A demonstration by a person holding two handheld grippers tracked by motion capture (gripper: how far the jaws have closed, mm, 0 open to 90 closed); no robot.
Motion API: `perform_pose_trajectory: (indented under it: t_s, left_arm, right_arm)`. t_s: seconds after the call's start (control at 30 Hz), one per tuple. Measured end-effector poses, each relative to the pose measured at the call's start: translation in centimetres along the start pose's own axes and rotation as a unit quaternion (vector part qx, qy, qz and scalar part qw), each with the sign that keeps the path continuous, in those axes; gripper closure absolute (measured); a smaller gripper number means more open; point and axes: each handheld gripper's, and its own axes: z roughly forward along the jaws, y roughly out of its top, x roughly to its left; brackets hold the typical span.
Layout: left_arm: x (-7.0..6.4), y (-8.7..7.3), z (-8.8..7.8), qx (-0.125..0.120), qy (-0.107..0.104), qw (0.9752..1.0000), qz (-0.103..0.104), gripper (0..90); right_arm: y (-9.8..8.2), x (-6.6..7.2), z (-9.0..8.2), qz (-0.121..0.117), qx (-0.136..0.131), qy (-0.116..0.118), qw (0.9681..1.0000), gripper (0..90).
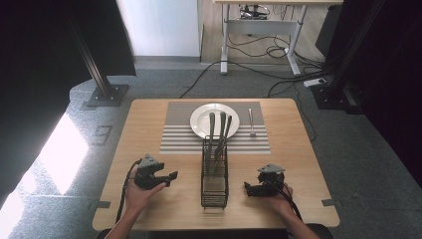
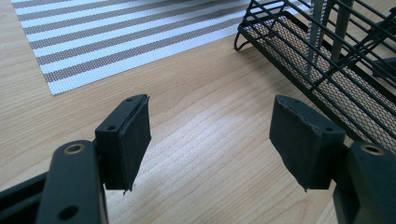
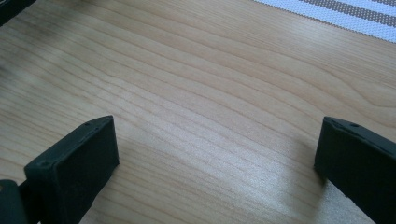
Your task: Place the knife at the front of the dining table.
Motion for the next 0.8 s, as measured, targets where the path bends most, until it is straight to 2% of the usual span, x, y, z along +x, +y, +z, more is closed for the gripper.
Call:
perform_pose_trajectory:
  t_s: [0.1, 0.23, 0.3, 0.33, 0.53, 0.67, 0.8]
  left_arm:
    - [0.0, 0.0, 0.0, 0.002, 0.0, 1.0, -0.001, 29.1]
    - [-0.1, 0.2, -0.3, -0.008, 0.0, 1.0, -0.003, 29.0]
    - [-0.3, 0.5, -0.6, -0.016, -0.008, 0.9998, -0.007, 29.0]
    - [-0.3, 0.8, -0.8, -0.02, -0.014, 0.9996, -0.01, 28.7]
    - [-0.9, 2.4, -1.2, -0.044, -0.016, 0.9988, -0.012, 28.1]
    - [-1.6, 3.6, -0.7, -0.039, -0.008, 0.9992, 0.005, 28.2]
    - [-1.9, 4.8, -0.2, -0.043, -0.02, 0.9989, 0.0, 28.3]
  right_arm:
    - [0.0, 0.0, 0.0, -0.001, 0.0, 0.002, 1.0, 0.0]
    - [0.0, 0.0, 0.0, -0.001, 0.0, 0.002, 1.0, 0.0]
    - [0.0, 0.1, 0.1, -0.002, -0.001, 0.001, 1.0, 0.0]
    - [0.1, 0.1, 0.1, -0.002, -0.001, 0.0, 1.0, 0.0]
    - [0.1, 0.4, 0.1, -0.004, 0.0, 0.004, 1.0, 0.0]
    - [0.1, 0.4, 0.1, -0.004, 0.0, 0.005, 1.0, 0.0]
    - [0.1, 0.4, 0.1, -0.004, 0.0, 0.006, 1.0, 0.0]
